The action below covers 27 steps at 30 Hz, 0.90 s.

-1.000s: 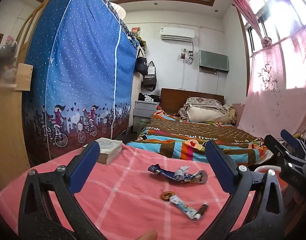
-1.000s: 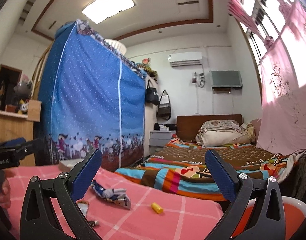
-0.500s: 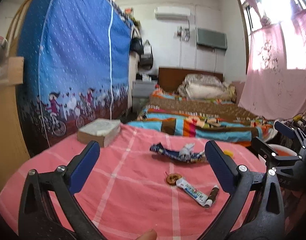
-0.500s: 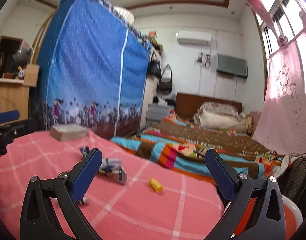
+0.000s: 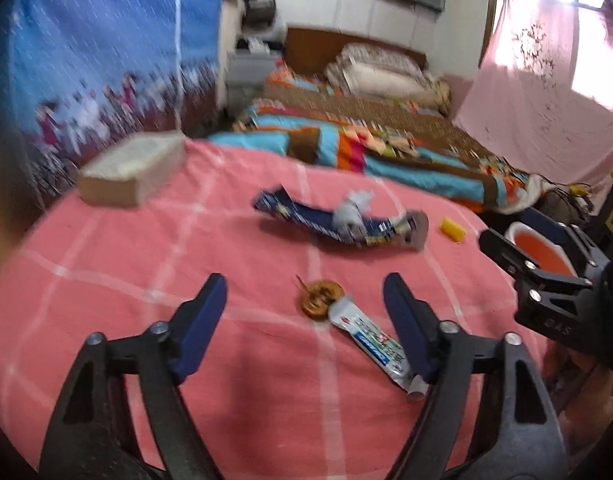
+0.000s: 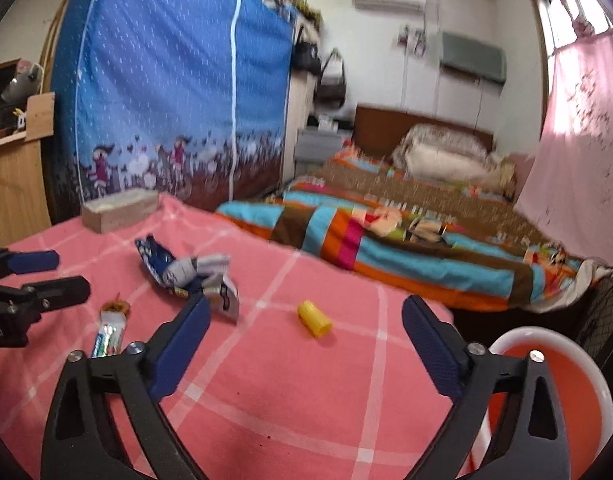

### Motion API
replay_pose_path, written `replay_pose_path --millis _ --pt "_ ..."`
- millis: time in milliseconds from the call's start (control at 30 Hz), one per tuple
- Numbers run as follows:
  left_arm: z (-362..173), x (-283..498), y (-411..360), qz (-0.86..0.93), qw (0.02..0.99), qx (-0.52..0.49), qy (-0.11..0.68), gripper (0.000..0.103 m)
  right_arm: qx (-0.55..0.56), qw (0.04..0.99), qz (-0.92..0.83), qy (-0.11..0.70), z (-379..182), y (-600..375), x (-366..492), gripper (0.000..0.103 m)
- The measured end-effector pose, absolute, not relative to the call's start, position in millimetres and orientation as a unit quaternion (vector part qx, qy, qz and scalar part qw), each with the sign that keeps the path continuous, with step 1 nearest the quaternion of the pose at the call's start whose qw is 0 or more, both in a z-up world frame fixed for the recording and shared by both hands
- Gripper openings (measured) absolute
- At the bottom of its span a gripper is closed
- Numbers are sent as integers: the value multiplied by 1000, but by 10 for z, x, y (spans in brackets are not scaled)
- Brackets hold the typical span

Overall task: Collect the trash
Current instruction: 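Grasp the brown coil with the left tool while the right tool grasps the yellow earplug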

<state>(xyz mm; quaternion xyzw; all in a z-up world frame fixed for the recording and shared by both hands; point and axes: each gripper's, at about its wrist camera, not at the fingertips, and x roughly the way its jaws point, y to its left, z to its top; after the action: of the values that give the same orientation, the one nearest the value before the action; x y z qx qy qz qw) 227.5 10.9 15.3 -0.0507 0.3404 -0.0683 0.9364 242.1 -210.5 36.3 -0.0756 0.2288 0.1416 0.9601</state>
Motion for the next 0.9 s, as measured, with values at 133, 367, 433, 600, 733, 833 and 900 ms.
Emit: replay_pose_path --millis 133,367,433,600,733,833,900 --pt "10 2435 87 -85 913 -68 393 58 -68 948 148 273 282 -2111 2558 84" --pt "-20 2479 -48 -74 907 -52 412 39 -43 932 142 332 188 -2182 2803 78" --pt "-13 2491 -89 -75 906 -44 415 37 -43 930 141 338 185 -2186 2853 74" --pt "-12 2563 -105 -77 905 -42 417 31 -26 918 158 362 135 -2201 3008 59" --pt "6 2601 -64 -86 905 -59 412 31 -5 909 170 381 94 -2248 3111 30" --pt "27 2600 -54 -87 908 -64 405 30 1 908 179 378 102 -2267 3086 19" --pt "68 2552 -64 -90 914 -62 390 30 -5 909 186 374 118 -2245 3067 17"
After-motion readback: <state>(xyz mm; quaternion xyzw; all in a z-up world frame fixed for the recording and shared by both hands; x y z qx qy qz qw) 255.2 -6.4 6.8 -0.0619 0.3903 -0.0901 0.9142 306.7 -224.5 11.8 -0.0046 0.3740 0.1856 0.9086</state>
